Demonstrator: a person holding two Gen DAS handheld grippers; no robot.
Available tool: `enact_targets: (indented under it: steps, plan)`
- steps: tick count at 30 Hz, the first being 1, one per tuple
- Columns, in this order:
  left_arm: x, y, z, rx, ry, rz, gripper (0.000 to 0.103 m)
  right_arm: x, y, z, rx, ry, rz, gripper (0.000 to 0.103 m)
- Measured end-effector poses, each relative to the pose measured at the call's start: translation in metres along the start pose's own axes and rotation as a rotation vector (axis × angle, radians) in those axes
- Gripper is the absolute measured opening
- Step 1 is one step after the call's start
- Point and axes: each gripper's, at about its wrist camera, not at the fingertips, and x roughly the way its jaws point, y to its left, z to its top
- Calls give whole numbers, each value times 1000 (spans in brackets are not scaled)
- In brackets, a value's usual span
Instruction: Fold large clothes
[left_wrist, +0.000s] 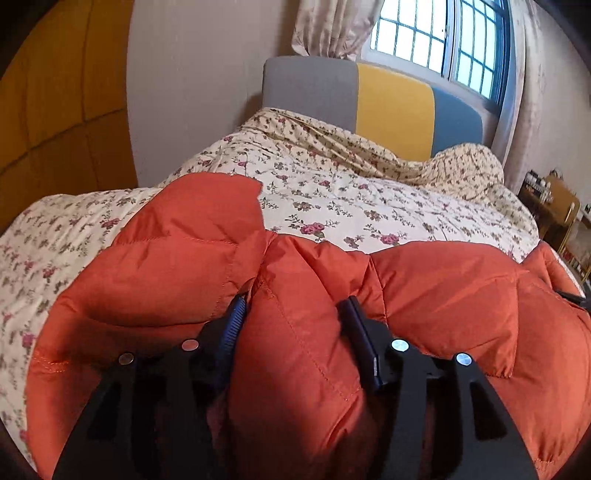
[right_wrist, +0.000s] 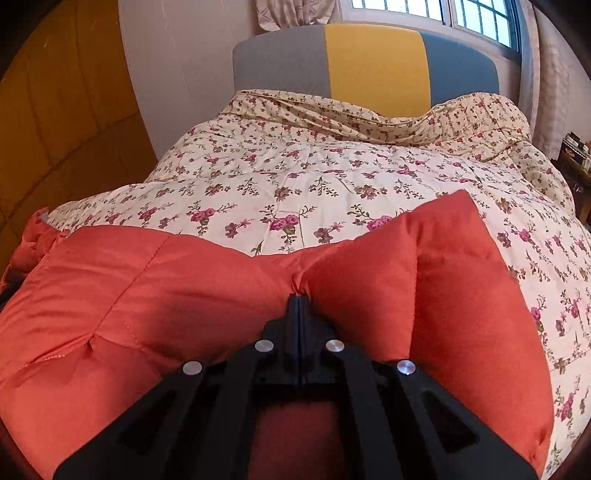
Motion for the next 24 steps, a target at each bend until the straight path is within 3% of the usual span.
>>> enact_targets:
  steps: [12, 15, 17, 19, 21, 24]
  plan:
    - [3, -3, -2, 13, -8, 19, 56, 3, -2, -3, 15, -17, 0, 0]
    - [-3, -14, 2, 48, 13, 79, 66, 2, -3, -4, 16, -17, -1, 0]
    - [-13, -20, 7, 31, 33, 110, 86, 2, -3, -4, 15, -18, -2, 0]
    - [-32, -29, 16, -14, 12, 90, 93, 1, -4, -4, 15, -19, -3, 0]
    - [-53, -43, 28, -31, -58, 63, 96, 0, -4, -4, 16, -21, -3, 0]
    - [-56, -70, 43, 20, -91, 80, 98, -2, -5, -4, 21, -25, 0, 0]
